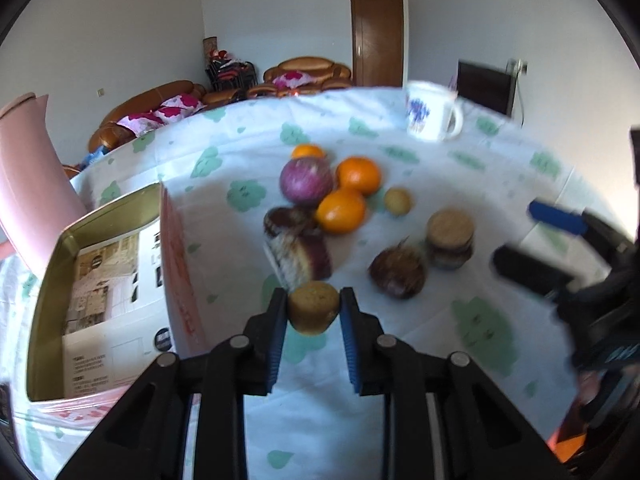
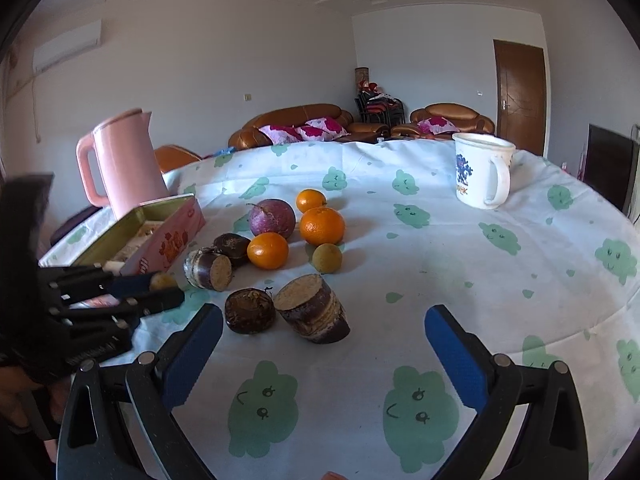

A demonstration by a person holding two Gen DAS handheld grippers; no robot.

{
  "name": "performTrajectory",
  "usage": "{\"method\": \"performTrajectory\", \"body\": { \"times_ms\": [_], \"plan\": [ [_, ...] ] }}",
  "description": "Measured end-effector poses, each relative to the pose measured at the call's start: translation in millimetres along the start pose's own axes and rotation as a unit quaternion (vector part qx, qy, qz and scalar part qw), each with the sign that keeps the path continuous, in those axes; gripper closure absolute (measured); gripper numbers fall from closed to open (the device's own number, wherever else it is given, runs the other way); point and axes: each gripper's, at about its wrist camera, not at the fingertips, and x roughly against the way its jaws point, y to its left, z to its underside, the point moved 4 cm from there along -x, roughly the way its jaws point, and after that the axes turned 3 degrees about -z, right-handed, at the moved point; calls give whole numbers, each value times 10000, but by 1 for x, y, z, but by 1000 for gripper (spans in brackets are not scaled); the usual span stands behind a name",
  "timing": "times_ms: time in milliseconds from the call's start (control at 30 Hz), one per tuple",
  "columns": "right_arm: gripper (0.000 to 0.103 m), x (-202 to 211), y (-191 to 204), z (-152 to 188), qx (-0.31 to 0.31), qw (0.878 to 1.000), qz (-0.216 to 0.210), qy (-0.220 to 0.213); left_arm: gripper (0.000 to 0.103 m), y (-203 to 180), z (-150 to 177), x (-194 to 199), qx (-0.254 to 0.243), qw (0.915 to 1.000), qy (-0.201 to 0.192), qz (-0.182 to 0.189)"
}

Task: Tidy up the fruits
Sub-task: 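Close the right gripper on the cut taro slice while the left gripper holds the yellow fruit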

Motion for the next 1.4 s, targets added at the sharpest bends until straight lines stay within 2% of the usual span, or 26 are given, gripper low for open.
{"method": "performTrajectory", "body": {
  "times_ms": [67, 133, 300, 367, 433, 600, 800, 1100, 1400],
  "plan": [
    [6, -3, 1, -5, 81, 9999, 115, 61, 75, 0, -5, 1, 98, 9999, -119, 4],
    [17, -9, 1, -10, 55, 9998, 80, 176, 75, -2, -9, -1, 114, 9997, -207, -11],
    [22, -26, 2, -15, 132, 9986, 164, 487, 75, -3, -14, -8, 180, 9995, -202, 131],
    [26, -32, 4, -16, 137, 9980, 158, 588, 75, -4, -14, -12, 179, 9996, -172, 150],
    [34, -37, 5, -15, 155, 9974, 190, 676, 75, -3, -16, -12, 213, 9994, -205, 166],
    [40, -50, 8, -8, 180, 9952, 167, 951, 75, -1, -15, -10, 284, 9992, -256, 146],
    [55, -56, 13, -5, 250, 9936, 113, 1098, 75, 1, -15, -7, 334, 9988, -341, 85],
    [60, -50, 12, -8, 205, 9960, 32, 864, 75, 2, -16, -4, 373, 9982, -451, 90],
    [60, -45, 14, -10, 218, 9972, -51, 707, 75, 0, -17, -1, 328, 9980, -533, 72]
  ]
}}
